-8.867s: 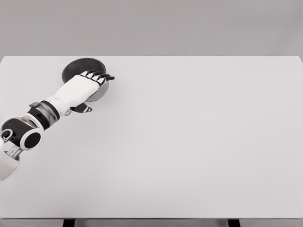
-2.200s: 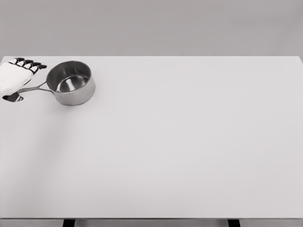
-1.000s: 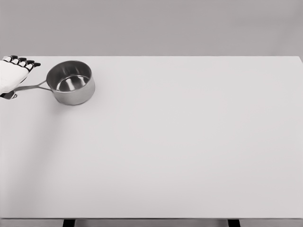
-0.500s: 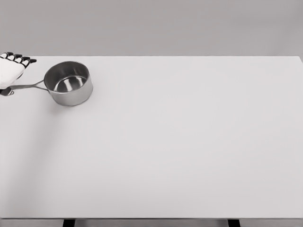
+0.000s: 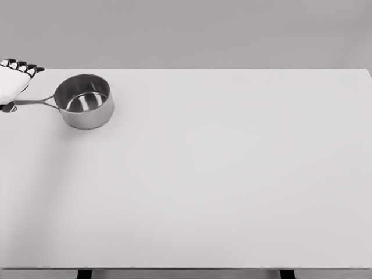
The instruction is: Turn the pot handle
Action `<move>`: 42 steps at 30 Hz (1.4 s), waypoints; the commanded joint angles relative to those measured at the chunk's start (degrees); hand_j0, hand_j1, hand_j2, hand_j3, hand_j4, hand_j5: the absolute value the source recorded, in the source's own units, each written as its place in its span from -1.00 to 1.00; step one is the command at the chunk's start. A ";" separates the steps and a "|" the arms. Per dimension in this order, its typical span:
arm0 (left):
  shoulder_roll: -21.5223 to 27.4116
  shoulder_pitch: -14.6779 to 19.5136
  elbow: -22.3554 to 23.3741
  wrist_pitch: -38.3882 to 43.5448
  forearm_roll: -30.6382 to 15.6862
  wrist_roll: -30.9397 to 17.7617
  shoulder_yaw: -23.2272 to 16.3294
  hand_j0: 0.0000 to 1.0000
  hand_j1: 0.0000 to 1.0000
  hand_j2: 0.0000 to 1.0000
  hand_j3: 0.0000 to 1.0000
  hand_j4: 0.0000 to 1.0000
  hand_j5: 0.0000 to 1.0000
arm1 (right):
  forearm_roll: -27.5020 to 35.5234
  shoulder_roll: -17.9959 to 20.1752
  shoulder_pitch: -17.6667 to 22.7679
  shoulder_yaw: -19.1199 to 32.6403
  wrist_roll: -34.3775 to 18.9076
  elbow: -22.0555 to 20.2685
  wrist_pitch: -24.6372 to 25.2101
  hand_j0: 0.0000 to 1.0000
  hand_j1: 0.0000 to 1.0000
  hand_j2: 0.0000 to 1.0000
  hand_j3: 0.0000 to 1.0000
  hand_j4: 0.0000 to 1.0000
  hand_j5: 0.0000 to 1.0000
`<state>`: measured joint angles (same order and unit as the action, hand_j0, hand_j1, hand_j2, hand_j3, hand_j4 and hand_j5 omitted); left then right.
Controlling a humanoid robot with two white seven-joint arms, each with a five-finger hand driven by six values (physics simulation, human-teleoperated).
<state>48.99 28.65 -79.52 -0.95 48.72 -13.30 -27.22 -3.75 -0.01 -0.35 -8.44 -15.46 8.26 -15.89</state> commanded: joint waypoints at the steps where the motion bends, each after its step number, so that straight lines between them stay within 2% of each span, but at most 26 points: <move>1: -0.12 0.00 0.68 -0.02 0.24 0.03 -0.02 1.00 1.00 1.00 1.00 1.00 1.00 | -0.03 0.01 0.00 0.01 -0.01 0.00 -0.02 1.00 1.00 1.00 1.00 1.00 1.00; 42: -1.70 2.11 2.08 -0.11 1.47 -0.15 -0.28 1.00 1.00 1.00 1.00 1.00 1.00 | -0.03 0.01 0.09 0.01 -0.01 0.00 -0.02 1.00 1.00 1.00 1.00 1.00 1.00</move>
<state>47.23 30.76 -77.43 -1.02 50.09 -13.48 -27.55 -3.75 -0.01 -0.35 -8.44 -15.45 8.26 -15.89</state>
